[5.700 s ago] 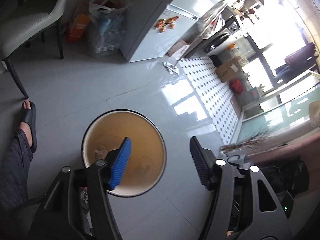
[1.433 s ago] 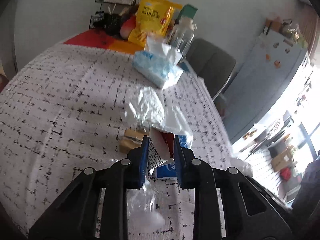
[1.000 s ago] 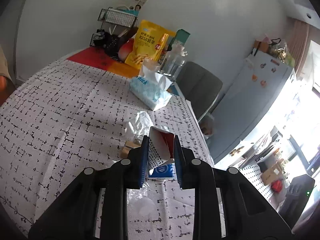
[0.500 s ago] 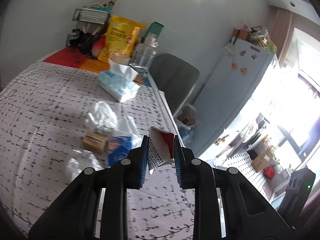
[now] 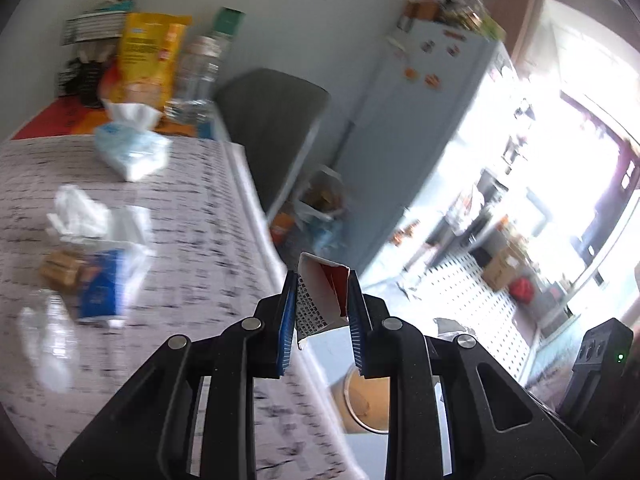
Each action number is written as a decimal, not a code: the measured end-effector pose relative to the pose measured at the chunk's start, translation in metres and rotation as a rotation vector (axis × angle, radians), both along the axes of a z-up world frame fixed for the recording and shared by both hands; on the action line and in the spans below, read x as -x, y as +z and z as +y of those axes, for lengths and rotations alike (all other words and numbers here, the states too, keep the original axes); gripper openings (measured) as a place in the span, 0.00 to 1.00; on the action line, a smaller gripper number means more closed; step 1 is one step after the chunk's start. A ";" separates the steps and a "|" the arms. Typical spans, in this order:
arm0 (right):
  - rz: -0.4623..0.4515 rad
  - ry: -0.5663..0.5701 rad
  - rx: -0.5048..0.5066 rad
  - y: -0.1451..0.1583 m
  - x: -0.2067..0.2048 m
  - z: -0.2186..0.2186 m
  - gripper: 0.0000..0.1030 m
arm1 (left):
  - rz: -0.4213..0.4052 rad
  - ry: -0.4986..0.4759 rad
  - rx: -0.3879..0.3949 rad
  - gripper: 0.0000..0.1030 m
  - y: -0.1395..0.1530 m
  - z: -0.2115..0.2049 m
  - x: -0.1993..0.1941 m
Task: Collect trash
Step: 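Carry the carton and the tissue over the white bin with both tools, then open both tools above the bin to drop the carton and tissue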
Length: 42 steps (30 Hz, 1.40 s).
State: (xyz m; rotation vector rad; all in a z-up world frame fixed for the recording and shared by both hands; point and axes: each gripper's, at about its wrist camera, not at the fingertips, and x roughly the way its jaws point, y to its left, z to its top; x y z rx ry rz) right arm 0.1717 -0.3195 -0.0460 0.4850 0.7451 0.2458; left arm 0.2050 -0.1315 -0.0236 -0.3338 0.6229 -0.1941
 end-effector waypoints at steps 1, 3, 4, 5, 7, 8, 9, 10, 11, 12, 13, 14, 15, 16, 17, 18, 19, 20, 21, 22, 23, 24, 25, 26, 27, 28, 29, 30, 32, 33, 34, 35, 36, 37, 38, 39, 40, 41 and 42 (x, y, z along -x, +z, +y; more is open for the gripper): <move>0.009 -0.022 -0.002 -0.004 0.001 -0.012 0.07 | 0.003 -0.019 -0.007 0.23 -0.001 -0.011 -0.005; 0.027 -0.063 -0.003 -0.012 0.002 -0.034 0.07 | 0.013 -0.057 -0.020 0.23 -0.006 -0.037 -0.015; 0.033 -0.076 -0.005 -0.015 0.003 -0.042 0.07 | 0.017 -0.072 -0.024 0.23 -0.008 -0.046 -0.018; 0.042 -0.094 -0.007 -0.019 0.003 -0.051 0.07 | 0.023 -0.089 -0.028 0.23 -0.010 -0.057 -0.022; 0.061 -0.134 -0.010 -0.029 0.006 -0.073 0.07 | 0.038 -0.127 -0.037 0.23 -0.017 -0.083 -0.032; 0.068 -0.149 -0.010 -0.033 0.006 -0.081 0.07 | 0.045 -0.141 -0.039 0.23 -0.020 -0.092 -0.036; 0.075 -0.164 -0.011 -0.037 0.006 -0.090 0.07 | 0.057 -0.162 -0.041 0.23 -0.025 -0.106 -0.041; 0.085 -0.185 -0.010 -0.042 0.006 -0.101 0.07 | 0.066 -0.178 -0.041 0.23 -0.030 -0.116 -0.044; 0.091 -0.199 -0.009 -0.047 0.007 -0.109 0.07 | 0.073 -0.189 -0.041 0.23 -0.033 -0.124 -0.047; 0.101 -0.217 -0.008 -0.053 0.007 -0.120 0.07 | 0.088 -0.206 -0.036 0.23 -0.040 -0.134 -0.052; 0.108 -0.229 -0.006 -0.058 0.007 -0.126 0.07 | 0.104 -0.219 -0.026 0.23 -0.047 -0.144 -0.056; 0.117 -0.240 -0.005 -0.063 0.006 -0.133 0.07 | 0.117 -0.227 -0.023 0.23 -0.053 -0.152 -0.060; 0.126 -0.250 -0.004 -0.069 0.006 -0.139 0.07 | 0.125 -0.234 -0.026 0.23 -0.059 -0.160 -0.063; 0.139 -0.264 -0.002 -0.078 0.005 -0.147 0.07 | 0.137 -0.246 -0.030 0.23 -0.067 -0.168 -0.067; 0.151 -0.275 -0.004 -0.085 0.005 -0.152 0.07 | 0.152 -0.256 -0.029 0.23 -0.074 -0.175 -0.070; 0.166 -0.285 -0.006 -0.092 0.004 -0.157 0.07 | 0.165 -0.263 -0.026 0.23 -0.081 -0.180 -0.073; 0.183 -0.295 -0.009 -0.102 0.004 -0.163 0.07 | 0.177 -0.269 -0.023 0.23 -0.088 -0.185 -0.077; 0.195 -0.301 -0.010 -0.109 0.002 -0.167 0.07 | 0.190 -0.273 -0.021 0.23 -0.095 -0.189 -0.080; 0.209 -0.306 -0.012 -0.117 0.000 -0.171 0.07 | 0.206 -0.279 -0.010 0.23 -0.105 -0.194 -0.085; 0.226 -0.308 -0.019 -0.127 -0.003 -0.174 0.07 | 0.213 -0.282 0.005 0.23 -0.111 -0.195 -0.089; 0.239 -0.307 -0.022 -0.135 -0.006 -0.176 0.07 | 0.226 -0.282 0.029 0.23 -0.121 -0.197 -0.094; 0.250 -0.308 -0.022 -0.141 -0.009 -0.176 0.07 | 0.246 -0.279 0.038 0.23 -0.129 -0.199 -0.099; 0.271 -0.315 -0.021 -0.152 -0.013 -0.178 0.07 | 0.267 -0.275 0.043 0.23 -0.137 -0.199 -0.103; 0.286 -0.320 -0.022 -0.161 -0.017 -0.179 0.07 | 0.281 -0.273 0.048 0.23 -0.143 -0.199 -0.106; 0.296 -0.324 -0.028 -0.169 -0.021 -0.180 0.07 | 0.292 -0.270 0.047 0.23 -0.149 -0.202 -0.109; 0.309 -0.331 -0.036 -0.180 -0.026 -0.182 0.07 | 0.297 -0.267 0.039 0.23 -0.155 -0.204 -0.111; 0.320 -0.340 -0.043 -0.191 -0.030 -0.184 0.08 | 0.311 -0.265 0.034 0.23 -0.161 -0.206 -0.113; 0.326 -0.345 -0.051 -0.197 -0.032 -0.184 0.09 | 0.326 -0.263 0.038 0.23 -0.165 -0.207 -0.114; 0.351 -0.371 -0.065 -0.219 -0.040 -0.190 0.10 | 0.341 -0.262 0.044 0.23 -0.172 -0.211 -0.115; 0.359 -0.375 -0.066 -0.226 -0.042 -0.191 0.10 | 0.341 -0.261 0.040 0.23 -0.174 -0.212 -0.115; 0.370 -0.380 -0.074 -0.235 -0.046 -0.194 0.15 | 0.343 -0.262 0.037 0.23 -0.175 -0.213 -0.116; 0.381 -0.386 -0.084 -0.242 -0.048 -0.197 0.35 | 0.345 -0.265 0.038 0.23 -0.176 -0.215 -0.118; 0.385 -0.395 -0.101 -0.246 -0.049 -0.200 0.46 | 0.350 -0.269 0.037 0.23 -0.177 -0.217 -0.118; 0.379 -0.417 -0.113 -0.248 -0.047 -0.205 0.51 | 0.355 -0.273 0.036 0.23 -0.179 -0.220 -0.118; 0.375 -0.424 -0.114 -0.248 -0.046 -0.207 0.51 | 0.359 -0.277 0.036 0.23 -0.180 -0.221 -0.118; 0.375 -0.425 -0.110 -0.247 -0.044 -0.209 0.51 | 0.366 -0.282 0.035 0.23 -0.183 -0.225 -0.119; 0.376 -0.432 -0.106 -0.245 -0.040 -0.212 0.50 | 0.370 -0.284 0.034 0.23 -0.185 -0.228 -0.120; 0.374 -0.440 -0.106 -0.244 -0.036 -0.214 0.50 | 0.376 -0.289 0.034 0.23 -0.186 -0.231 -0.120; 0.371 -0.447 -0.105 -0.242 -0.033 -0.217 0.50 | 0.386 -0.293 0.035 0.23 -0.189 -0.236 -0.120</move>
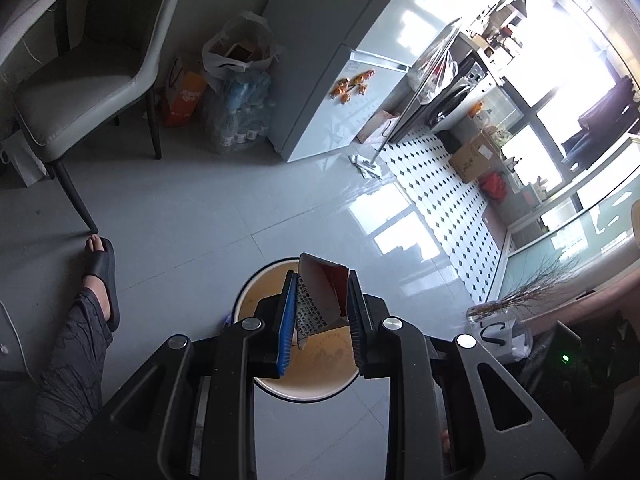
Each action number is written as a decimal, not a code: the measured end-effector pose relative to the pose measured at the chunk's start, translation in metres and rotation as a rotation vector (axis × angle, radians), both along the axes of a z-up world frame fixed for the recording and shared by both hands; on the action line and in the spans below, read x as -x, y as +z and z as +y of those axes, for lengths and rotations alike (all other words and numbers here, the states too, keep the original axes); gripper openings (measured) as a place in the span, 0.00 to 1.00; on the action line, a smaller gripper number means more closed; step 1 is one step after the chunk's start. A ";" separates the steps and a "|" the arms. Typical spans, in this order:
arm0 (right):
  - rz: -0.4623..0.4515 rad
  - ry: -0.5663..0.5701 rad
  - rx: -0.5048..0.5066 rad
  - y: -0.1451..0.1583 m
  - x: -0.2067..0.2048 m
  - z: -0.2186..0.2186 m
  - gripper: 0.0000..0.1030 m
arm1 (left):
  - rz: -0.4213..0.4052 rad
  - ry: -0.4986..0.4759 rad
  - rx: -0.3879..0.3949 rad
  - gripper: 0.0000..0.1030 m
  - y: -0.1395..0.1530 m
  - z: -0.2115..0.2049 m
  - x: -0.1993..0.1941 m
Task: Collect trash
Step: 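Open both tools above the bin to drop the carton and tissue, then move both open tools back over the remaining trash on the table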
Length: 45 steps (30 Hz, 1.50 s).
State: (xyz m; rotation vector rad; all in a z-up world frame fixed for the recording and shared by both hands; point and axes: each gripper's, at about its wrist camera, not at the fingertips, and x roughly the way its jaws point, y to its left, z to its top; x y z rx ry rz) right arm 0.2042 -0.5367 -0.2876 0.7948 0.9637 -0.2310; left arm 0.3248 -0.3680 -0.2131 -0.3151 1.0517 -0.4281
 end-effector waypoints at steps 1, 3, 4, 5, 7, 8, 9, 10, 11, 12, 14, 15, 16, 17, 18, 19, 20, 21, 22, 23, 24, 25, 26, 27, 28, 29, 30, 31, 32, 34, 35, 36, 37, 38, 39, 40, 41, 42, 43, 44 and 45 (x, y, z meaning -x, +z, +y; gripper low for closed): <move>0.002 -0.011 0.006 0.004 0.006 -0.004 0.50 | 0.007 -0.004 -0.001 0.23 -0.003 -0.006 -0.001; 0.003 -0.043 0.022 0.012 0.021 -0.013 0.50 | 0.018 -0.017 0.000 0.23 -0.008 -0.016 -0.001; 0.004 -0.058 0.030 0.018 0.031 -0.017 0.50 | 0.027 -0.024 0.005 0.23 -0.012 -0.021 -0.003; 0.004 -0.070 0.036 0.022 0.039 -0.021 0.50 | 0.039 -0.029 0.013 0.23 -0.015 -0.025 -0.004; -0.002 -0.093 0.055 0.033 0.056 -0.028 0.50 | 0.068 -0.036 0.022 0.23 -0.025 -0.035 -0.006; -0.007 -0.098 0.065 0.039 0.063 -0.031 0.50 | 0.082 -0.047 0.025 0.23 -0.029 -0.042 -0.008; -0.013 -0.102 0.072 0.044 0.070 -0.033 0.50 | 0.089 -0.053 0.026 0.23 -0.032 -0.046 -0.008; -0.019 -0.106 0.078 0.050 0.077 -0.036 0.50 | 0.098 -0.062 0.027 0.24 -0.036 -0.051 -0.010; -0.026 -0.112 0.080 0.054 0.081 -0.038 0.50 | 0.118 -0.074 0.031 0.25 -0.041 -0.056 -0.011; -0.033 -0.120 0.082 0.058 0.086 -0.040 0.50 | 0.129 -0.075 0.029 0.27 -0.044 -0.058 -0.012; -0.046 -0.142 0.086 0.065 0.097 -0.044 0.50 | 0.164 -0.062 0.057 0.42 -0.048 -0.060 -0.015; -0.049 -0.149 0.084 0.067 0.101 -0.046 0.50 | 0.184 -0.054 0.090 0.57 -0.048 -0.058 -0.015; -0.049 -0.157 0.083 0.068 0.105 -0.048 0.50 | 0.189 -0.045 0.111 0.66 -0.046 -0.056 -0.014; -0.047 -0.160 0.084 0.068 0.106 -0.049 0.51 | 0.181 -0.039 0.122 0.69 -0.041 -0.053 -0.012; -0.045 -0.159 0.085 0.069 0.107 -0.049 0.51 | 0.160 -0.039 0.122 0.75 -0.034 -0.050 -0.008; -0.044 -0.156 0.086 0.071 0.107 -0.048 0.52 | 0.148 -0.043 0.121 0.79 -0.029 -0.049 -0.004; -0.044 -0.155 0.084 0.072 0.106 -0.047 0.53 | 0.140 -0.048 0.123 0.79 -0.024 -0.047 -0.001; -0.048 -0.156 0.078 0.075 0.105 -0.045 0.54 | 0.137 -0.050 0.125 0.79 -0.016 -0.044 0.003; -0.056 -0.156 0.074 0.078 0.103 -0.043 0.56 | 0.137 -0.045 0.125 0.79 -0.010 -0.040 0.007; -0.073 -0.149 0.069 0.082 0.101 -0.040 0.59 | 0.134 -0.040 0.119 0.79 -0.005 -0.037 0.010; -0.083 -0.143 0.064 0.086 0.099 -0.037 0.60 | 0.121 -0.034 0.101 0.79 0.005 -0.032 0.015; -0.097 -0.128 0.051 0.091 0.096 -0.031 0.62 | 0.098 -0.028 0.093 0.79 0.016 -0.026 0.020; -0.109 -0.114 0.043 0.096 0.092 -0.025 0.63 | 0.065 -0.020 0.093 0.79 0.031 -0.020 0.027; -0.121 -0.101 0.041 0.102 0.090 -0.020 0.63 | 0.043 -0.019 0.094 0.79 0.041 -0.014 0.031; -0.134 -0.086 0.046 0.109 0.088 -0.012 0.65 | 0.023 -0.020 0.098 0.79 0.052 -0.008 0.037; -0.142 -0.071 0.057 0.116 0.086 -0.006 0.66 | 0.012 -0.019 0.103 0.79 0.059 -0.003 0.038; -0.148 -0.064 0.065 0.121 0.086 -0.002 0.67 | -0.002 -0.014 0.112 0.79 0.068 0.005 0.042; -0.160 -0.056 0.076 0.129 0.085 0.005 0.70 | -0.012 -0.006 0.115 0.79 0.076 0.013 0.045; -0.172 -0.050 0.085 0.137 0.085 0.011 0.73 | -0.019 0.003 0.121 0.79 0.082 0.020 0.047; -0.187 -0.039 0.089 0.149 0.085 0.020 0.75 | -0.042 0.023 0.144 0.80 0.097 0.037 0.055; -0.199 -0.029 0.086 0.155 0.085 0.026 0.76 | -0.053 0.029 0.152 0.80 0.102 0.044 0.059; -0.209 -0.017 0.090 0.163 0.085 0.034 0.77 | -0.075 0.038 0.164 0.83 0.112 0.054 0.064; -0.216 -0.009 0.098 0.169 0.084 0.039 0.80 | -0.096 0.045 0.167 0.87 0.118 0.060 0.070; -0.228 0.001 0.110 0.177 0.084 0.046 0.83 | -0.116 0.052 0.168 0.89 0.124 0.066 0.076; -0.240 0.008 0.118 0.183 0.084 0.052 0.85 | -0.143 0.066 0.170 0.90 0.131 0.076 0.081; -0.255 0.018 0.127 0.191 0.084 0.060 0.87 | -0.159 0.079 0.172 0.92 0.136 0.085 0.084; -0.265 0.028 0.134 0.197 0.082 0.067 0.88 | -0.177 0.098 0.177 0.92 0.142 0.098 0.088; -0.273 0.037 0.140 0.202 0.081 0.073 0.89 | -0.187 0.113 0.182 0.93 0.146 0.108 0.090; -0.282 0.048 0.146 0.208 0.081 0.081 0.91 | -0.198 0.129 0.186 0.93 0.150 0.118 0.092; -0.292 0.059 0.151 0.214 0.081 0.089 0.93 | -0.210 0.147 0.188 0.93 0.153 0.128 0.095; -0.301 0.070 0.157 0.219 0.081 0.097 0.93 | -0.227 0.170 0.187 0.94 0.158 0.141 0.098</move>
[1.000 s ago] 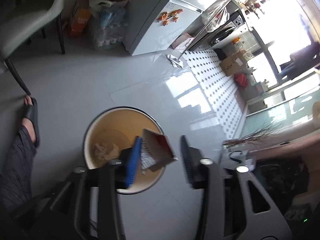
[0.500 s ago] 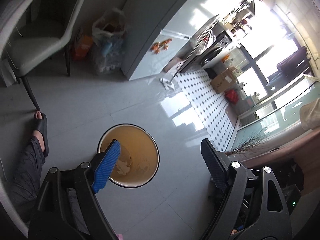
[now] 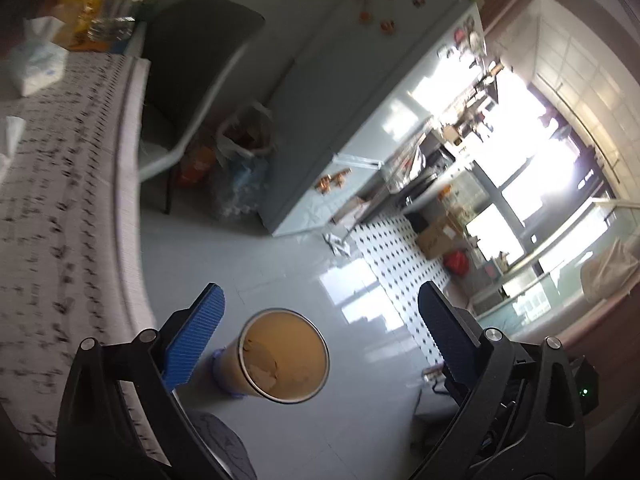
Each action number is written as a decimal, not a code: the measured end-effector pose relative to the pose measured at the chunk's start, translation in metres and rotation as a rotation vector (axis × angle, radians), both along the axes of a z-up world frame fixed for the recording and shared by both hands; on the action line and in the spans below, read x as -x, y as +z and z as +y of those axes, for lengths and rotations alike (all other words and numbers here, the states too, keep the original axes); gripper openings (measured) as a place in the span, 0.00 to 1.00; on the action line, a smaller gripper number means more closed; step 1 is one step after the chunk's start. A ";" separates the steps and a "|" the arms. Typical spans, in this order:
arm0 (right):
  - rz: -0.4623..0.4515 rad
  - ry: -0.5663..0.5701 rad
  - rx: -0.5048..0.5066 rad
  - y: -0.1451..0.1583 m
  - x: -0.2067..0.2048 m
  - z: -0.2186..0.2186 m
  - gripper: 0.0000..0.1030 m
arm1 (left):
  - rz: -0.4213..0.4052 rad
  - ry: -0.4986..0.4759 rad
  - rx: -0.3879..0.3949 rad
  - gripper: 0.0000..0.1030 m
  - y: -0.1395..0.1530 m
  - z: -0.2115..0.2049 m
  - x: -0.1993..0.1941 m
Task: Collect trash
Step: 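Move both open tools back over the remaining trash on the table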
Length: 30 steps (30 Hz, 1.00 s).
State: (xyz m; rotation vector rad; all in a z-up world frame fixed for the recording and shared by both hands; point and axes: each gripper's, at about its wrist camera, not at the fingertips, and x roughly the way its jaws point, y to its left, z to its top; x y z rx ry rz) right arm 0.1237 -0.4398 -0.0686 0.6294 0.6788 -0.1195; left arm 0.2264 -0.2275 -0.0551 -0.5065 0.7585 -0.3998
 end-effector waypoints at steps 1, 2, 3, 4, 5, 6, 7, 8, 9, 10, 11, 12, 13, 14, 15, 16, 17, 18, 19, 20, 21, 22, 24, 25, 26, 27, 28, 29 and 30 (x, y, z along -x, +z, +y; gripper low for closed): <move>-0.006 0.012 0.005 0.004 0.000 0.008 0.93 | -0.011 0.018 0.001 0.94 0.004 0.011 0.003; -0.011 0.022 0.009 0.008 -0.001 0.014 0.93 | -0.022 0.037 0.005 0.94 0.008 0.021 0.006; -0.019 0.035 0.013 0.013 -0.002 0.022 0.93 | -0.034 0.058 0.011 0.94 0.013 0.033 0.011; -0.025 0.045 0.015 0.016 -0.002 0.029 0.93 | -0.044 0.071 0.016 0.94 0.016 0.043 0.014; -0.032 0.054 0.017 0.020 -0.003 0.036 0.93 | -0.053 0.083 0.019 0.94 0.019 0.052 0.018; -0.040 0.065 0.019 0.024 -0.004 0.045 0.93 | -0.065 0.099 0.021 0.94 0.023 0.063 0.022; -0.046 0.071 0.019 0.026 -0.005 0.052 0.93 | -0.075 0.116 0.020 0.94 0.026 0.073 0.026; -0.052 0.079 0.019 0.028 -0.005 0.058 0.93 | -0.080 0.127 0.019 0.94 0.026 0.078 0.029; -0.061 0.091 0.022 0.032 -0.006 0.067 0.93 | -0.088 0.145 0.017 0.94 0.029 0.090 0.032; -0.067 0.098 0.025 0.034 -0.006 0.075 0.93 | -0.093 0.160 0.015 0.94 0.030 0.101 0.036; -0.070 0.105 0.032 0.036 -0.007 0.083 0.93 | -0.097 0.175 0.012 0.94 0.032 0.110 0.039; -0.070 0.109 0.037 0.037 -0.008 0.088 0.93 | -0.102 0.196 0.010 0.94 0.032 0.123 0.044; -0.070 0.119 0.046 0.039 -0.010 0.097 0.93 | -0.104 0.214 0.010 0.94 0.033 0.131 0.048; -0.076 0.136 0.057 0.041 -0.011 0.105 0.93 | -0.107 0.241 0.010 0.94 0.033 0.143 0.053; -0.078 0.153 0.068 0.043 -0.012 0.114 0.93 | -0.111 0.261 0.005 0.94 0.033 0.151 0.055; -0.081 0.166 0.077 0.044 -0.013 0.122 0.93 | -0.116 0.279 -0.003 0.94 0.034 0.159 0.057; -0.085 0.176 0.082 0.045 -0.014 0.127 0.93 | -0.126 0.301 -0.020 0.94 0.037 0.170 0.061; -0.088 0.194 0.087 0.047 -0.015 0.136 0.93 | -0.135 0.314 -0.033 0.94 0.039 0.177 0.064; -0.090 0.207 0.088 0.047 -0.015 0.140 0.93 | -0.141 0.333 -0.052 0.94 0.041 0.184 0.068; -0.093 0.225 0.092 0.048 -0.016 0.149 0.93 | -0.144 0.348 -0.066 0.94 0.042 0.190 0.071; -0.095 0.234 0.094 0.049 -0.017 0.151 0.93 | -0.149 0.367 -0.078 0.94 0.044 0.197 0.074; -0.095 0.238 0.103 0.052 -0.018 0.159 0.93 | -0.153 0.380 -0.082 0.94 0.045 0.205 0.077; -0.101 0.232 0.122 0.056 -0.018 0.169 0.93 | -0.156 0.405 -0.097 0.94 0.046 0.219 0.081; -0.108 0.242 0.134 0.058 -0.018 0.177 0.93 | -0.159 0.412 -0.107 0.94 0.046 0.225 0.082; -0.111 0.261 0.136 0.060 -0.019 0.183 0.93 | -0.160 0.417 -0.120 0.94 0.046 0.230 0.084; -0.114 0.281 0.132 0.061 -0.020 0.190 0.93 | -0.157 0.428 -0.145 0.94 0.046 0.236 0.087; -0.116 0.293 0.131 0.062 -0.021 0.193 0.93 | -0.156 0.432 -0.160 0.94 0.046 0.241 0.088; -0.116 0.308 0.132 0.062 -0.022 0.199 0.93 | -0.153 0.433 -0.168 0.94 0.045 0.246 0.090; -0.116 0.322 0.134 0.063 -0.023 0.203 0.93 | -0.146 0.434 -0.169 0.94 0.045 0.251 0.091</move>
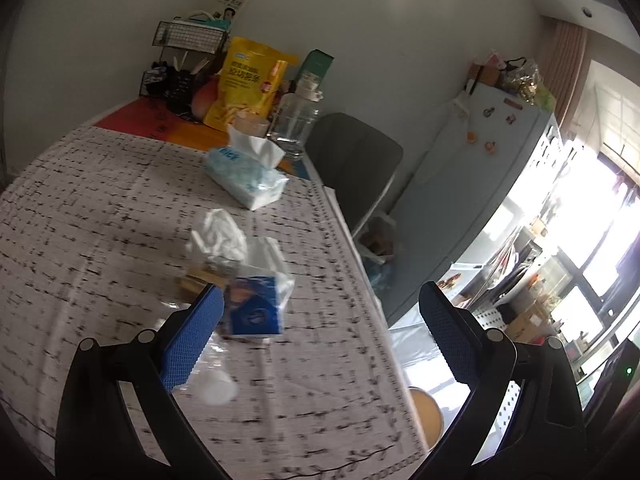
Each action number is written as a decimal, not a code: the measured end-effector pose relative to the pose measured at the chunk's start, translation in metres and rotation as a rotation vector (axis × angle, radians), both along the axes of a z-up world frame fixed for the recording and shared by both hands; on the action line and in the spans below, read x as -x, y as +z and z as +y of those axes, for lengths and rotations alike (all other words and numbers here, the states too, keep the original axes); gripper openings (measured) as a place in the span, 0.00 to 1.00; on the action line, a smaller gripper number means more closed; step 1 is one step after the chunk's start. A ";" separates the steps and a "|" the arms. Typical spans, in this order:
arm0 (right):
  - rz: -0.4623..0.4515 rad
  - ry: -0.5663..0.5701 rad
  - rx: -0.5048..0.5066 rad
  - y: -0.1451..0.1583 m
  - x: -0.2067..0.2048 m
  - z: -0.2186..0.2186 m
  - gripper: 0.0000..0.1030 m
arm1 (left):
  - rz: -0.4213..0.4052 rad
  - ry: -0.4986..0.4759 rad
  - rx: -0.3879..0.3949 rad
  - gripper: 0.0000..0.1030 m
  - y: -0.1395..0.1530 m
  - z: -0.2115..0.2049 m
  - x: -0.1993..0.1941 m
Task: Collect trash
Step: 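Move both open tools back over the remaining trash on the table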
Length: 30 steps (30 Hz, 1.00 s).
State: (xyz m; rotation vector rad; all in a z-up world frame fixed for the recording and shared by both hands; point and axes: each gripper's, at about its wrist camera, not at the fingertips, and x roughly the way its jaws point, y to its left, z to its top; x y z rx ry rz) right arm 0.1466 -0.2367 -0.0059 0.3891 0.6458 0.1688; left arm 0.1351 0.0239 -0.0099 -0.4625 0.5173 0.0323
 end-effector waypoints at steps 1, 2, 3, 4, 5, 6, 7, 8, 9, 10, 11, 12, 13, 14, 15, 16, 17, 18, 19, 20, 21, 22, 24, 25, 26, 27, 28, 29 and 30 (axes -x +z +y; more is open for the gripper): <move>0.003 0.023 0.002 0.000 -0.001 0.006 0.93 | 0.006 0.004 0.002 0.94 0.000 0.004 0.001; 0.005 0.040 0.000 0.001 -0.002 0.011 0.93 | 0.012 0.008 0.004 0.94 -0.001 0.010 0.002; 0.006 0.052 -0.004 0.001 -0.002 0.015 0.93 | 0.018 0.011 0.004 0.94 -0.001 0.015 0.002; 0.005 0.071 -0.008 0.001 -0.004 0.022 0.93 | 0.023 0.011 0.004 0.94 -0.001 0.020 0.003; 0.005 0.084 -0.008 0.002 -0.005 0.026 0.93 | 0.029 0.009 0.005 0.94 -0.002 0.028 0.004; 0.003 0.095 -0.007 0.002 -0.006 0.029 0.93 | 0.034 0.007 0.003 0.94 -0.002 0.033 0.004; 0.000 0.109 -0.002 0.003 -0.007 0.035 0.93 | 0.041 0.006 -0.004 0.94 -0.003 0.041 0.005; -0.002 0.118 0.001 0.003 -0.007 0.037 0.93 | 0.043 0.010 -0.007 0.94 -0.003 0.047 0.006; -0.001 0.126 0.004 0.003 -0.008 0.041 0.93 | 0.045 0.025 -0.001 0.94 -0.003 0.059 0.007; 0.001 0.132 0.005 0.004 -0.009 0.045 0.93 | 0.048 0.043 0.010 0.94 -0.002 0.071 0.010; 0.003 0.138 0.005 0.003 -0.009 0.046 0.93 | 0.049 0.059 0.018 0.94 -0.002 0.078 0.012; 0.006 0.143 0.009 0.002 -0.010 0.049 0.93 | 0.049 0.079 0.026 0.94 -0.002 0.089 0.015; 0.009 0.145 0.011 0.001 -0.011 0.054 0.93 | 0.047 0.098 0.030 0.94 -0.002 0.098 0.018; 0.014 0.149 0.013 0.000 -0.012 0.056 0.93 | 0.047 0.114 0.037 0.94 -0.003 0.108 0.021; 0.022 0.154 0.012 -0.001 -0.014 0.059 0.93 | 0.049 0.122 0.045 0.94 -0.004 0.114 0.021; 0.026 0.159 0.010 -0.002 -0.015 0.061 0.93 | 0.052 0.130 0.053 0.94 -0.005 0.119 0.021; 0.030 0.164 0.008 -0.003 -0.016 0.064 0.93 | 0.058 0.134 0.059 0.94 -0.008 0.122 0.021; 0.034 0.169 0.007 -0.005 -0.017 0.066 0.93 | 0.067 0.134 0.058 0.94 -0.011 0.124 0.019; 0.038 0.172 0.005 -0.007 -0.018 0.067 0.93 | 0.072 0.131 0.057 0.94 -0.013 0.124 0.018; 0.042 0.179 0.003 -0.008 -0.020 0.069 0.93 | 0.078 0.127 0.058 0.94 -0.016 0.125 0.015; 0.048 0.184 0.001 -0.010 -0.021 0.070 0.93 | 0.087 0.121 0.060 0.94 -0.019 0.123 0.012; 0.054 0.192 -0.002 -0.012 -0.023 0.072 0.93 | 0.096 0.115 0.061 0.94 -0.023 0.122 0.009; 0.062 0.204 0.001 -0.016 -0.027 0.075 0.93 | 0.107 0.110 0.067 0.94 -0.029 0.121 0.003; 0.067 0.207 0.002 -0.018 -0.029 0.077 0.93 | 0.112 0.106 0.071 0.93 -0.033 0.120 0.000; 0.072 0.210 0.003 -0.019 -0.031 0.077 0.93 | 0.117 0.103 0.074 0.93 -0.036 0.119 -0.003; 0.081 0.213 0.002 -0.022 -0.033 0.078 0.93 | 0.126 0.100 0.073 0.92 -0.040 0.117 -0.008; 0.087 0.214 0.001 -0.024 -0.036 0.078 0.93 | 0.135 0.094 0.066 0.92 -0.043 0.115 -0.012; 0.093 0.215 0.000 -0.026 -0.038 0.079 0.93 | 0.147 0.090 0.050 0.91 -0.045 0.111 -0.018; 0.099 0.214 -0.002 -0.027 -0.040 0.079 0.93 | 0.168 0.084 0.025 0.89 -0.049 0.106 -0.026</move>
